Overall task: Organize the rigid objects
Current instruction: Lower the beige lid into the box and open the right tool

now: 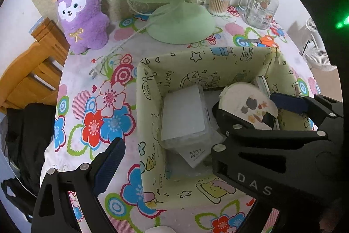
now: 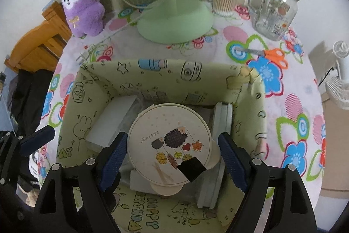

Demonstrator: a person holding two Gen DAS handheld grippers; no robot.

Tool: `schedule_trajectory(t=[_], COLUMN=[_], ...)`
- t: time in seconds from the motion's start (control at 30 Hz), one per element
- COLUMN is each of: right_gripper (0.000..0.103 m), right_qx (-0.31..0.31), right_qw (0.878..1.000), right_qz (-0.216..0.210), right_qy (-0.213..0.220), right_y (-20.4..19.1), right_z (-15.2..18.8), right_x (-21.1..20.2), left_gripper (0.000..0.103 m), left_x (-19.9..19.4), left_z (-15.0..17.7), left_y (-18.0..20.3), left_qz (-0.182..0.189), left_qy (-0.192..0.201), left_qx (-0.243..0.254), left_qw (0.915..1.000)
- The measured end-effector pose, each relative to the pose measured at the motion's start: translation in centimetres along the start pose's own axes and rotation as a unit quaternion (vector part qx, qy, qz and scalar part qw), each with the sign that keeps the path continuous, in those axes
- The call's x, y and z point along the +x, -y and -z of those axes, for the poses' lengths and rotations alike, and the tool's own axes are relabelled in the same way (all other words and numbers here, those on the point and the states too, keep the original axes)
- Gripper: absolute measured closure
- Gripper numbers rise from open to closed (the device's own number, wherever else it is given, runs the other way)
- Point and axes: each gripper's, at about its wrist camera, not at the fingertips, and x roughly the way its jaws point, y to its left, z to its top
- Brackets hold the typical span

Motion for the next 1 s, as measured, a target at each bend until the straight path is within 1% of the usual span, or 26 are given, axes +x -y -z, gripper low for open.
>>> schedule_trajectory(t=[0.07, 0.13, 0.33, 0.47, 1.0], right_gripper=[0.016, 0.006, 0.006, 0.006, 0.006], right_qx=[-0.004, -0.003, -0.002, -0.003, -0.001], right_qw=[1.000, 1.000, 1.000, 1.000, 0.998], right_qz=[-0.005, -0.006, -0.007, 0.000, 0.012], right_qy=[0.009, 0.009, 0.022, 0.029, 0.064], right_y=[-0.1, -0.1, 0.0, 0.0, -0.9], right_z=[0.1, 0.2, 1.0, 1.6, 4.8], right_x=[-0.3, -0.4, -1.9, -2.9, -7.7], left_gripper=[0.006, 0.006, 0.006, 0.006, 0.006], left_x=[0.0, 0.0, -0.8, -1.5, -5.5], left_z=[0.1, 0.3, 0.8, 1.2, 3.8], left_y=[-0.1, -0.1, -0.5, -0.7, -0.8], left_qz=[0.002, 0.002, 0.006, 0.008, 0.018], left_qy=[0.000, -0.001, 0.004, 0.010, 0.040], left_qx=[-0.001, -0.002, -0.004, -0.007, 0.000], left_qw=[1.0000, 1.0000, 1.0000, 0.9999, 0.9990])
